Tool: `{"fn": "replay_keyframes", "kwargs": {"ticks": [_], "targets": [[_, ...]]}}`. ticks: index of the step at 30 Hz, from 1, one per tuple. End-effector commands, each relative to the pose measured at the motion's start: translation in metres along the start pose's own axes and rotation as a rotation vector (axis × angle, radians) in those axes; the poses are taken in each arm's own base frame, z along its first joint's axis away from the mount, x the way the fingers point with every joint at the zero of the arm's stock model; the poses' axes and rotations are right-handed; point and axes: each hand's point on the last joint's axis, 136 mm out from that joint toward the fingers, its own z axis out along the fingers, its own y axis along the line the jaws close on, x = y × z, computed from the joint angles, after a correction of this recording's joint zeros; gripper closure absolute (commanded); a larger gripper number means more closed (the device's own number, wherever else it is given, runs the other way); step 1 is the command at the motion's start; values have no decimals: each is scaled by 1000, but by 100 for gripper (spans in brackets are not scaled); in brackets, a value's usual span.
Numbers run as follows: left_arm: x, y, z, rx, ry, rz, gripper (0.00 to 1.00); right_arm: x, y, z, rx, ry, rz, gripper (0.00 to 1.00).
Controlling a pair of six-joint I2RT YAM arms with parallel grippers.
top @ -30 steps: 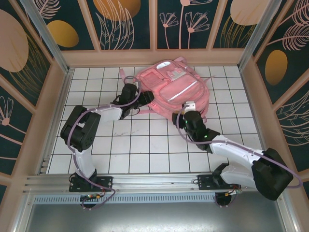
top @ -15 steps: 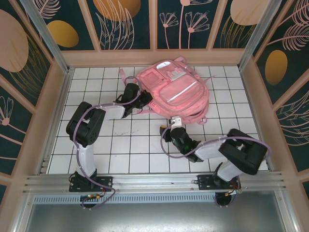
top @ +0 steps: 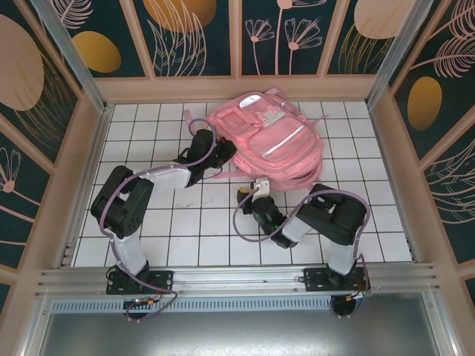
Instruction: Pack books, pencil case, and school supplies into a backpack
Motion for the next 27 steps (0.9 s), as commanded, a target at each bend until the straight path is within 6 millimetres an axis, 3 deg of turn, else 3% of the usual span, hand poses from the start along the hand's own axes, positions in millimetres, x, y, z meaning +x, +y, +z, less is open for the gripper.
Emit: {"fn": "replay_keyframes", "kwargs": {"ticks": [1,5,15,20,27], "targets": [[-4,-36,-11,107,-18,-7,100,-14,6,8,11,-75,33,59],[0,-37,-10,113,-3,-10,100,-11,4,18,51,-85,23,54],[4,-34,-9,118,14,-21,100,-5,9,45,108,-84,-14,55],[6,-34,-9,128,22,-31,100,6,5,60,159,-57,-16,49],[6,-35,-10,130,22,-34,100,5,-7,74,232,-65,8,54]]}}
